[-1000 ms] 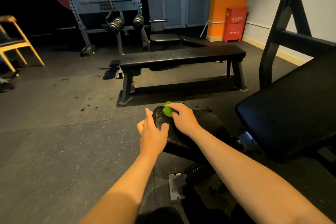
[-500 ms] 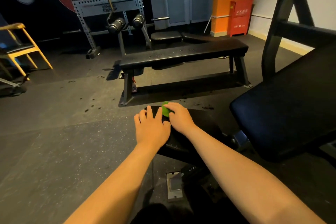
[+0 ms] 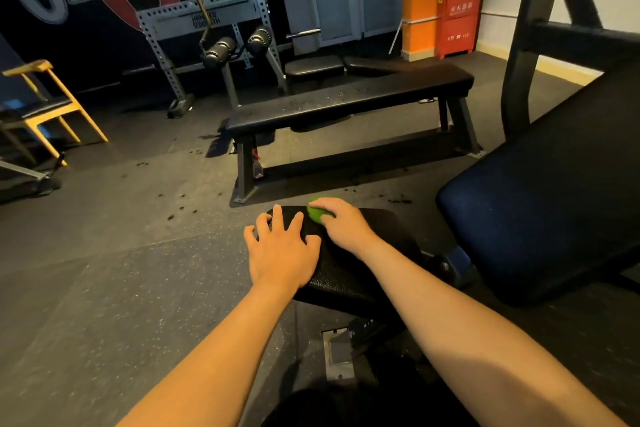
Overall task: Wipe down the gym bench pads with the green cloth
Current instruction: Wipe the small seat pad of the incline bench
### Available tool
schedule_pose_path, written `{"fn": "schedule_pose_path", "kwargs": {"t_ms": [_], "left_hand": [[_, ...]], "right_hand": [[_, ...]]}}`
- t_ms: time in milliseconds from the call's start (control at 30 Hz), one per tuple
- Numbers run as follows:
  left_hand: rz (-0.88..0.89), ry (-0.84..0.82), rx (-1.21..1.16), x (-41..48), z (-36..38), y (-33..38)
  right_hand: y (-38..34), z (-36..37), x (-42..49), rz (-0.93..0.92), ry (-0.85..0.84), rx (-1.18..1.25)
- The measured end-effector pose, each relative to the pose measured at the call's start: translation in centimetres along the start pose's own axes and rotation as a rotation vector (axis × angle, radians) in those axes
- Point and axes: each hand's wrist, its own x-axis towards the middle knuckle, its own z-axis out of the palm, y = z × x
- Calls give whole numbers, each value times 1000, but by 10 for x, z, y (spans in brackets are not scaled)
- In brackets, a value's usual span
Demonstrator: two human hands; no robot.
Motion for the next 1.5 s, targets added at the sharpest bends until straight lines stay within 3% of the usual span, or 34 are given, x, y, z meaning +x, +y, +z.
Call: {"fn": "schedule_pose_path", "kwargs": {"t_ms": [133, 400, 600, 733, 833, 900, 1267, 1367, 1500], "left_hand": [[3, -1, 70, -4, -1, 2], [256, -47, 105, -25, 10, 48], [246, -57, 97, -23, 14, 54], [227, -68, 86, -23, 13, 58], [221, -78, 81, -19, 13, 59], [221, -85, 88, -19, 14, 60], [217, -89, 95, -17, 14, 60], [202, -93, 100, -12, 15, 66], [194, -79, 115, -4, 19, 73]], "right_hand": [[5, 3, -8, -19, -58, -62], [76, -53, -26, 269, 85, -76], [110, -73, -50, 499, 240, 33], [90, -53, -56, 307, 250, -12], [71, -40, -51, 81, 122, -58], [67, -39, -48, 30, 56, -81], [94, -64, -57, 486, 275, -20], [79, -57, -48, 423, 257, -24], [52, -40, -32, 112, 63, 14]]}}
